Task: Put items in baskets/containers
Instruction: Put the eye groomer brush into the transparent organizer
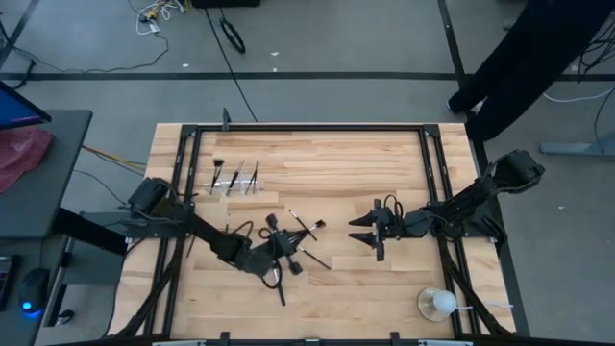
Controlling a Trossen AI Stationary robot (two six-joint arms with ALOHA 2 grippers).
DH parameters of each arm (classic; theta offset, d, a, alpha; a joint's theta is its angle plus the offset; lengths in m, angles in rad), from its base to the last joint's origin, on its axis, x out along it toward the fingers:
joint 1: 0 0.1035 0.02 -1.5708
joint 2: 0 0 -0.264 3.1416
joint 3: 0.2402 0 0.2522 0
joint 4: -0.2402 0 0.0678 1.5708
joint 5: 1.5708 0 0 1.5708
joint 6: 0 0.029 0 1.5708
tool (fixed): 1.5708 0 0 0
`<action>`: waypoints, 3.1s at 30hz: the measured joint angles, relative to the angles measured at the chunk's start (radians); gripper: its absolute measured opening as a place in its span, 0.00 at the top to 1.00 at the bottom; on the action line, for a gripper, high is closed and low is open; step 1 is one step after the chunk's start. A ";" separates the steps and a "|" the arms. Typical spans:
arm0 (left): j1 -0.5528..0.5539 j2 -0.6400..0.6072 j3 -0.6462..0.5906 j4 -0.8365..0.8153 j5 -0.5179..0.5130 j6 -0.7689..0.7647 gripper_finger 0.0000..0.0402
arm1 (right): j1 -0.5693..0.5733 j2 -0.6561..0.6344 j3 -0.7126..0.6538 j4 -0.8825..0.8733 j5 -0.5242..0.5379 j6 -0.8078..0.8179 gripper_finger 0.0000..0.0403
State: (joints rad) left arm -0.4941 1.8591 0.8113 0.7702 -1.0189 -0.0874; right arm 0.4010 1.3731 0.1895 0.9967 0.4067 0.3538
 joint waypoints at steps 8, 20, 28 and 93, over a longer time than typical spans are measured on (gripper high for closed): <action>0.042 0.006 0.055 0.037 0.077 0.175 0.97 | -0.011 0.044 0.068 0.007 -0.005 -0.041 0.43; 0.043 0.006 0.106 -0.004 0.080 0.231 0.97 | -0.038 0.314 0.186 0.358 0.040 -0.138 0.43; 0.044 0.006 0.105 -0.005 0.081 0.230 0.97 | -0.054 0.316 0.185 0.420 0.048 -0.142 0.56; 0.203 -0.706 -0.302 -0.803 -0.252 -0.535 0.95 | 0.000 0.080 0.183 -0.135 0.049 -0.126 0.73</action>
State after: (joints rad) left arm -0.2915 1.1535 0.5094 -0.0330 -1.2707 -0.6227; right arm 0.4011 1.4536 0.3729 0.8617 0.4557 0.2279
